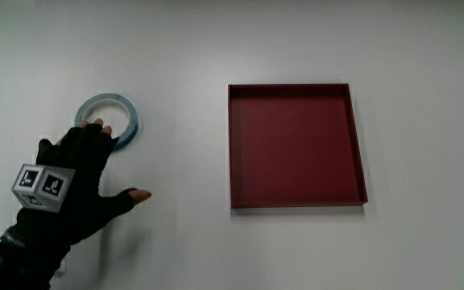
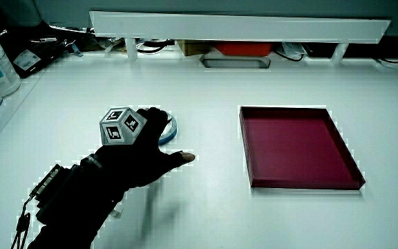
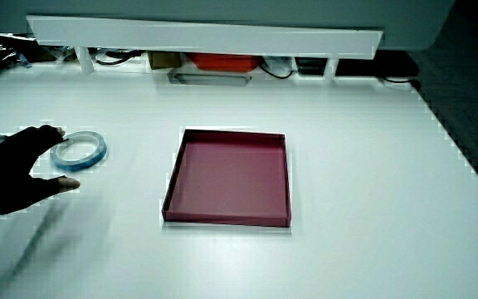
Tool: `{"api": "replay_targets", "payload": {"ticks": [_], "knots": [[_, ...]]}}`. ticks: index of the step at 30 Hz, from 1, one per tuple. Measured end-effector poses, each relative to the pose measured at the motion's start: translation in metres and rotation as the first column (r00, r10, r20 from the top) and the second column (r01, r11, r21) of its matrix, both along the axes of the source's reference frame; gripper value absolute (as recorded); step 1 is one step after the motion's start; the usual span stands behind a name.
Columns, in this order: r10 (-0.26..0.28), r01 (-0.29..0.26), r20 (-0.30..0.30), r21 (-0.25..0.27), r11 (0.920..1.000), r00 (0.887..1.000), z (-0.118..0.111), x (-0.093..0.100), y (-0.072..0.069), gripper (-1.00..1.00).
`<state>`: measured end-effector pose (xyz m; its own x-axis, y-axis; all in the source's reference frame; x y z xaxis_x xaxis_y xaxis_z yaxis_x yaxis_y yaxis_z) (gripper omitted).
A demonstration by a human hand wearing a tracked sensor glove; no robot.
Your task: Pick blue tape
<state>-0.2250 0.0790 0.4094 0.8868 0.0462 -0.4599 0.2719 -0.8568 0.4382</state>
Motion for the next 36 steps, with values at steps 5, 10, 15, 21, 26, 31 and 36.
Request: {"api": "replay_targets", "payload": {"ticks": [5,10,15,21,26,31,36], "knots": [[-0.012,0.01,0.052,0.041,0.9991,0.999,0.002,-0.007,-0.018,0.0],[-0.037,0.034,0.09,0.038,0.9987,0.995,0.012,-0.013,-0.032,0.0],[-0.06,0.054,0.132,0.051,0.9972,0.989,0.022,-0.02,-0.047,0.0],[-0.06,0.055,0.189,0.032,0.998,0.98,0.052,-0.037,-0.063,0.0],[-0.053,0.053,0.217,0.006,0.9986,0.975,0.062,-0.037,-0.076,0.0],[-0.051,0.059,0.217,-0.029,0.9979,0.975,0.076,-0.038,-0.089,0.0],[-0.028,0.046,0.253,-0.065,0.9969,0.967,0.089,-0.034,-0.098,0.0]]}}
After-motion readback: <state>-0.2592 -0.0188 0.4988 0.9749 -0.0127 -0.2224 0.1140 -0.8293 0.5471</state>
